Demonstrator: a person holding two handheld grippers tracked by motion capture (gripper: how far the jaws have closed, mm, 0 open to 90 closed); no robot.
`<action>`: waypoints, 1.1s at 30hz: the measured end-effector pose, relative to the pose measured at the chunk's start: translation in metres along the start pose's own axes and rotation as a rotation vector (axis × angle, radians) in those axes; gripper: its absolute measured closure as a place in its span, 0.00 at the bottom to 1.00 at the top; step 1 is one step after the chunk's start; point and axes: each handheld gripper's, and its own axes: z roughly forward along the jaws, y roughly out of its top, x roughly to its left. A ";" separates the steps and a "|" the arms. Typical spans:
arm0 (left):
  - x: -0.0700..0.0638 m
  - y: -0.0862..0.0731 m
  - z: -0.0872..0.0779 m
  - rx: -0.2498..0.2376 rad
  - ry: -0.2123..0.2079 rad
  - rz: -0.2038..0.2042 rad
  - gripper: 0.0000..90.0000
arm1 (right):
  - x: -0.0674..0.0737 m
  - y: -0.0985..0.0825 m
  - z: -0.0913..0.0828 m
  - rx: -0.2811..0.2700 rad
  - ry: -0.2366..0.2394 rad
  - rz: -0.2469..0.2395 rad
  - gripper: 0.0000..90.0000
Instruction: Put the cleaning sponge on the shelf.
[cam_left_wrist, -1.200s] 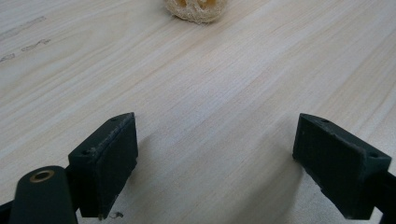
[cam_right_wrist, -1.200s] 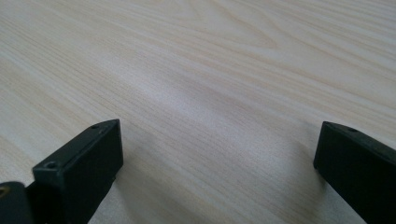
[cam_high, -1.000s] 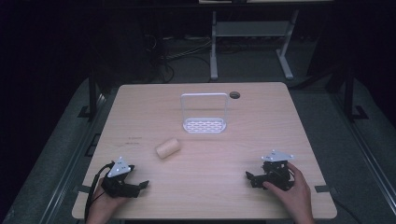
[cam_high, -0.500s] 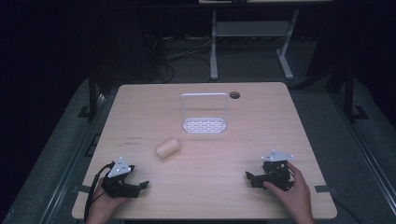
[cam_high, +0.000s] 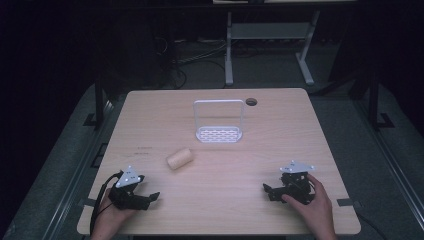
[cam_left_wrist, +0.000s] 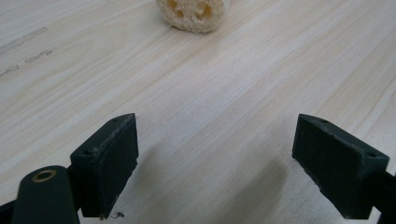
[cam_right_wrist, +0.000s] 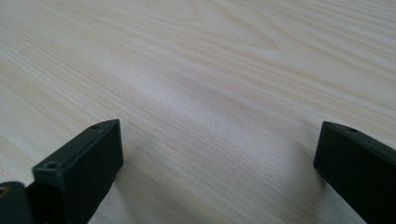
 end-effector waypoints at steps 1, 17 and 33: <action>0.000 0.000 0.000 0.000 0.000 0.000 0.16 | 0.000 0.000 0.000 0.000 0.000 0.000 0.01; 0.003 0.015 -0.001 0.011 -0.029 0.007 0.16 | 0.000 0.000 0.000 0.001 0.000 0.002 0.01; 0.003 0.030 -0.002 0.011 -0.048 0.033 0.16 | 0.000 0.000 0.000 0.000 0.000 0.000 0.01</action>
